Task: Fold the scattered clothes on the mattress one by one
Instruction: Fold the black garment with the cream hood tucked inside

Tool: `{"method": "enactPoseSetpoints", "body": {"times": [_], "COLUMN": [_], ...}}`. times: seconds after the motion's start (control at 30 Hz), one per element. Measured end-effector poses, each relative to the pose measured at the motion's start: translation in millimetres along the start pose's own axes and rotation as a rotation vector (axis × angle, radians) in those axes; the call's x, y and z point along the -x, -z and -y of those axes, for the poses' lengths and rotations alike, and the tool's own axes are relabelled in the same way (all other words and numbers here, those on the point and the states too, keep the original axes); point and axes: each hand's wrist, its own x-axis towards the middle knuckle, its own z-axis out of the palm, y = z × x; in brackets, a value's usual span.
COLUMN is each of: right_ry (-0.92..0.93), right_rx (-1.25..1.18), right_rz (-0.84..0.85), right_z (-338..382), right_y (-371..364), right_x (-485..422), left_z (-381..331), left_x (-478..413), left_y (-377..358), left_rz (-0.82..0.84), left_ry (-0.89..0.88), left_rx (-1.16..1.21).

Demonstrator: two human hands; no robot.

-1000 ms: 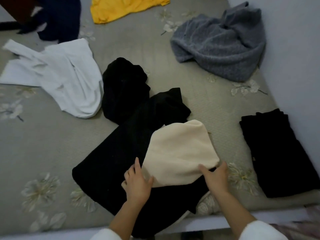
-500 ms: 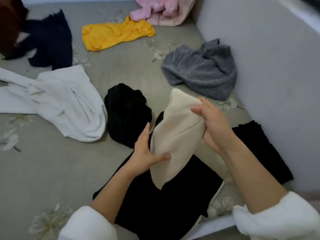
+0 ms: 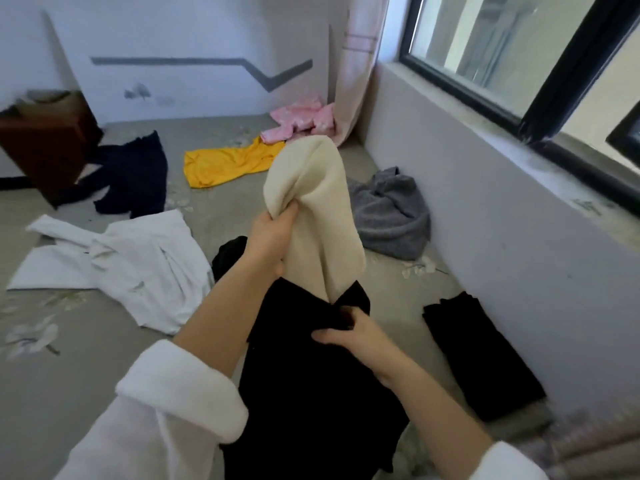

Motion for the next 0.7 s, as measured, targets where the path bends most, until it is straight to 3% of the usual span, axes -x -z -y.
{"method": "enactPoseSetpoints", "body": {"times": [0.07, 0.13, 0.27, 0.37, 0.47, 0.53, 0.6, 0.7], "right_ry": [0.062, 0.169, 0.414, 0.685, 0.895, 0.924, 0.885, 0.802], "right_rx": [-0.020, -0.084, 0.145, 0.209, 0.316, 0.357, 0.371, 0.422], "right_rz": [0.007, -0.093, -0.513, -0.723, -0.576, -0.413, -0.303, -0.176], "right_z": [-8, -1, 51, 102, 139, 148, 149, 141], "right_y": [-16, -19, 34, 73, 89, 95, 97, 95], "right_x": [-8, -17, -16, 1, 22, 37, 48, 58], "left_z": [-15, -27, -48, -46, -39, -39, -40, -29], "left_x": [7, 10, 6, 21, 43, 50, 48, 37], "left_y": [-16, -18, 30, 83, 118, 131, 135, 120], "left_rz": [-0.017, -0.053, -0.194, -0.138, 0.193, 0.292, 0.258, 0.112], "left_ry": [0.003, -0.019, -0.031, 0.031, 0.342, 0.453, 0.403, 0.098], "left_rx": [0.086, 0.148, 0.229, -0.163, -0.788, -1.033, -1.080, -0.958]}}
